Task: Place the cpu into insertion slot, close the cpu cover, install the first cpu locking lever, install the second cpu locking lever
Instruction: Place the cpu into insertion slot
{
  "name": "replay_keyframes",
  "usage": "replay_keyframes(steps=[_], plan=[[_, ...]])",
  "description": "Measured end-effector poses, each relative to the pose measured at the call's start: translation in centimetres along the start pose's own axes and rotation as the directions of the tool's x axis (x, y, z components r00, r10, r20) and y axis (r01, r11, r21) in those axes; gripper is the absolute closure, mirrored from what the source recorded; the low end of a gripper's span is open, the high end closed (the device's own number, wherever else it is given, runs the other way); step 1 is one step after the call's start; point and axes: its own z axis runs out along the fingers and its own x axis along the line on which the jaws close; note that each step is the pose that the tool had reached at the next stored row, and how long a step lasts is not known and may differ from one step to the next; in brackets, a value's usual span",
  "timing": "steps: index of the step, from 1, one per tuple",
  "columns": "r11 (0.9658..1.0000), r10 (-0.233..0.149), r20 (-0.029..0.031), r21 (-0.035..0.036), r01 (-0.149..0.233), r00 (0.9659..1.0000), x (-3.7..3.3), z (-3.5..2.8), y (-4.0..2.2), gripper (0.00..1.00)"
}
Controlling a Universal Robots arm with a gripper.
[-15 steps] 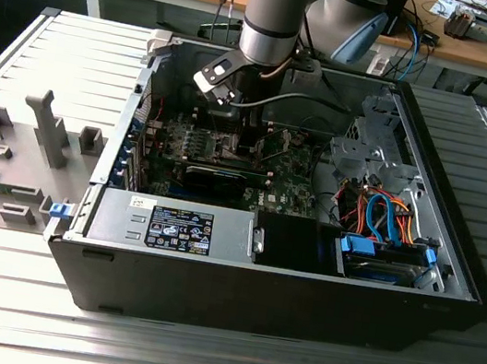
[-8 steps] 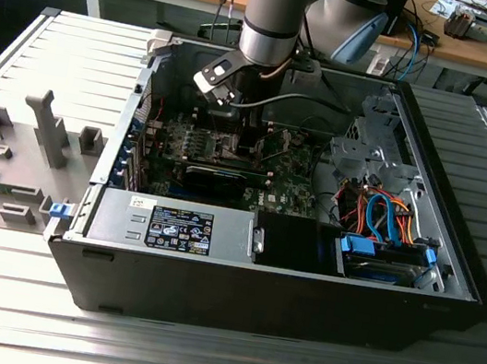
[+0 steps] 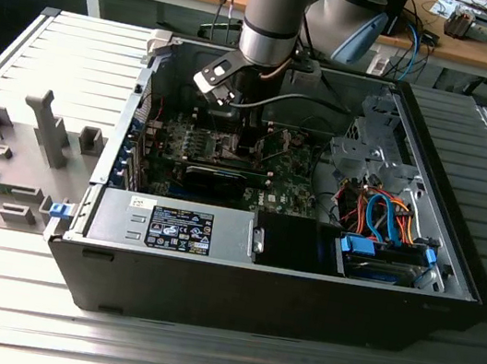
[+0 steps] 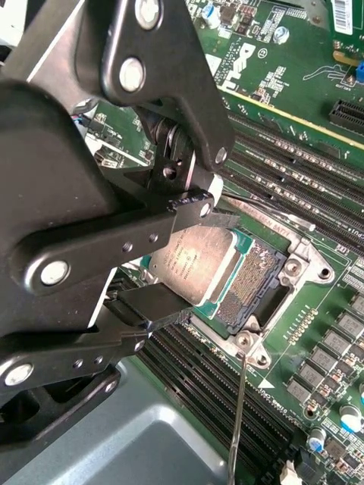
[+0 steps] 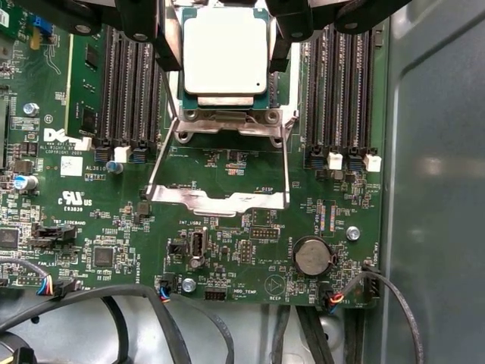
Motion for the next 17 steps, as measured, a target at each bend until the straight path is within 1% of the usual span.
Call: replay_keyframes(steps=[5, 7, 8, 10, 12, 14, 17], plan=[[1.0, 0.0, -0.0002, -0.0001, 0.0, 1.0, 0.08, 0.16, -0.2, 0.46], [1.0, 0.0, -0.0003, -0.0002, 0.0, 1.0, 0.11, 0.18, -0.42, 0.46], [1.0, 0.0, -0.0002, -0.0001, 0.0, 1.0, 0.11, 0.27, -0.53, 0.46], [1.0, 0.008, -0.0002, 0.0, -0.008, 1.0, 0.12, 0.48, -0.55, 0.46], [0.9997, 0.025, -0.0003, 0.0005, -0.025, 0.9997, 0.13, 0.74, -0.65, 0.46], [0.9996, 0.026, -0.0003, 0.0006, -0.026, 0.9996, 0.14, 0.94, -0.77, 0.46], [0.9997, 0.026, -0.0003, 0.0005, -0.026, 0.9997, 0.15, 1.14, -0.78, 0.46]])
